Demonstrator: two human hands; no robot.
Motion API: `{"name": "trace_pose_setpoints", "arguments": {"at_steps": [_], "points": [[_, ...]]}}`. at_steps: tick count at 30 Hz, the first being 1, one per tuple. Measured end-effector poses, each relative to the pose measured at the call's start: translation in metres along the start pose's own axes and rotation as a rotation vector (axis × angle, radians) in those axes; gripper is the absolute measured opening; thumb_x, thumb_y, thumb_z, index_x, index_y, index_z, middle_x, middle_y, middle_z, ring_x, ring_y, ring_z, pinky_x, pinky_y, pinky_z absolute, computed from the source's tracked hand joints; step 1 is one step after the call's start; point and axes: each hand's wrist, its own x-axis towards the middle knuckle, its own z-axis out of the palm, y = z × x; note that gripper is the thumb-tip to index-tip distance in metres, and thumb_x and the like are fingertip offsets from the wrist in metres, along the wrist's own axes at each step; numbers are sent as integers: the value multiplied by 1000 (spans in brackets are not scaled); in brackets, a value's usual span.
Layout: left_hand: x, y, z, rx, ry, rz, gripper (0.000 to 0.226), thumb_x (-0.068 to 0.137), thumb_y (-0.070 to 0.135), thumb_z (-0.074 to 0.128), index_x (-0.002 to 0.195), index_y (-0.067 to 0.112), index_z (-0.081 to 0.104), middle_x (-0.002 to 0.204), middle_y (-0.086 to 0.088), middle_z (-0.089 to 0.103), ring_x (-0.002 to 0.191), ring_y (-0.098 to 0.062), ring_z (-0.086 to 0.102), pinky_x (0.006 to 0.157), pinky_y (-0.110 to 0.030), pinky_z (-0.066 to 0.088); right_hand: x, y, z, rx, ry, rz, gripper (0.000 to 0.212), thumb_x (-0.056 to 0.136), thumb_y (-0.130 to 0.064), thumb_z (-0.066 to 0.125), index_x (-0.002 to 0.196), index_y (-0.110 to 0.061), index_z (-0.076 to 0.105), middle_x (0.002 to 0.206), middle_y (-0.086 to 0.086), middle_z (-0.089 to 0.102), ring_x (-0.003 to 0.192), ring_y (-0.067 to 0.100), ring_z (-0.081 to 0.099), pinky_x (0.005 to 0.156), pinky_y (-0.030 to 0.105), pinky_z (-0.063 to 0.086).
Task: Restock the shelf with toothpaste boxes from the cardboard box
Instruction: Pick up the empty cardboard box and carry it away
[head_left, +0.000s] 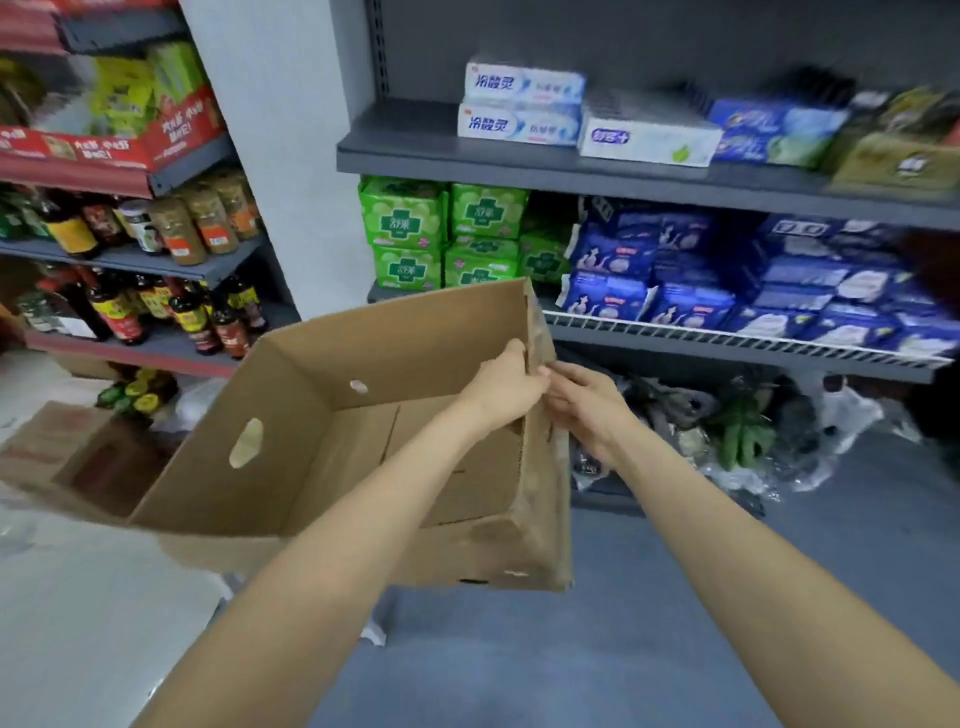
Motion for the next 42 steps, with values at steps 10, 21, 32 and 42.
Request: {"name": "trace_pose_setpoints", "arguments": {"at_steps": [10, 21, 32, 42], "points": [[42, 111, 143, -234, 33, 15, 5, 87, 15, 51, 83, 12, 51, 90, -11, 61, 83, -27, 60, 77, -39, 49, -30, -37, -189, -54, 192, -94, 47, 84, 5, 63, 128, 4, 47, 68, 3, 62, 43, 11, 53, 44, 19, 43], [96, 213, 406, -417, -141, -217, 10, 88, 11, 52, 82, 19, 52, 99, -10, 63, 89, -26, 59, 74, -37, 50, -44, -20, -472, -315, 225, -14, 52, 87, 14, 50, 137, 3, 42, 96, 30, 59, 77, 22, 50, 56, 19, 48], [166, 326, 588, -315, -346, -146, 22, 94, 19, 53, 114, 20, 43, 111, -4, 61, 81, -14, 63, 45, -21, 50, -41, -1, -689, -330, 351, 77, 50, 81, 8, 63, 129, -5, 55, 79, -3, 52, 63, 7, 45, 41, 7, 34], [235, 424, 739, -205, -431, -213, 15, 91, 8, 54, 101, 11, 42, 82, -5, 57, 56, -15, 59, 40, -25, 52, -17, 2, -871, -290, 400, 149, 51, 81, -4, 69, 130, -12, 55, 76, -4, 43, 56, 5, 38, 41, 10, 31]]}}
